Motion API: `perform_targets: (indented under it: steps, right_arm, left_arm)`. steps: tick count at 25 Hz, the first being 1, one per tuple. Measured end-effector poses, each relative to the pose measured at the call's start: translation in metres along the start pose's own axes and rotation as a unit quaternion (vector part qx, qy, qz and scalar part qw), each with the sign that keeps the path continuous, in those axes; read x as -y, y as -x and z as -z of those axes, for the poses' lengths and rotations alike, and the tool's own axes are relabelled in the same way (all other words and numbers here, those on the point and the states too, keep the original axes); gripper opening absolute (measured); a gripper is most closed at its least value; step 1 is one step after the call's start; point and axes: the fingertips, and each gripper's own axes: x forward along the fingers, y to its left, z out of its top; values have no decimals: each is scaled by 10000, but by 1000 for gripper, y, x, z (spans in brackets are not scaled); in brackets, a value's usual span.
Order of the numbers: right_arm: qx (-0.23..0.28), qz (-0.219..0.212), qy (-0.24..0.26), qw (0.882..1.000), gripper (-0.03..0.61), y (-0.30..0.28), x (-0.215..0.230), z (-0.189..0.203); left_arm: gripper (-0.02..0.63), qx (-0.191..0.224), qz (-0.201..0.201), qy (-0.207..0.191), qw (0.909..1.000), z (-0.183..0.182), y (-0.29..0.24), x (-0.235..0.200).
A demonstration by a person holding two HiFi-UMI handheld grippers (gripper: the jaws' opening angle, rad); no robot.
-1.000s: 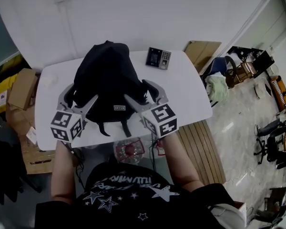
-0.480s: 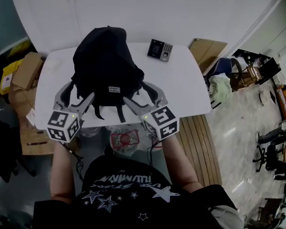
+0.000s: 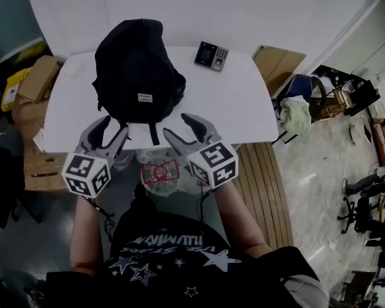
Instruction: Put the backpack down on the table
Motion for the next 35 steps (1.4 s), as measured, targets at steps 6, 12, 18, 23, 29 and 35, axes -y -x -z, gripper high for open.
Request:
perform_targets:
  steps: [6, 12, 18, 23, 29, 35]
  right_arm:
    - [-81, -170, 29, 9998, 165, 40, -20, 18]
    - [-161, -334, -42, 9993, 55, 77, -34, 39]
    - [-293, -556, -40, 9980, 5, 100, -51, 55]
    - [-219, -544, -106, 9982, 2, 110, -52, 58]
    - [-206, -494, -180, 9984, 2, 111, -56, 67]
    - [-183, -695, -136, 9973, 0, 109, -79, 63]
  left_arm:
    - [77, -201, 140, 181, 9995, 17, 22, 54]
    - [45, -390, 444, 479, 9971, 41, 43, 114]
    - [8, -573, 239, 490, 9969, 56, 64, 147]
    - [6, -590, 239, 430, 9970, 57, 71, 162]
    - [7, -618, 124, 501, 9968, 66, 81, 159]
    - [8, -556, 21, 519, 9971, 70, 101, 153]
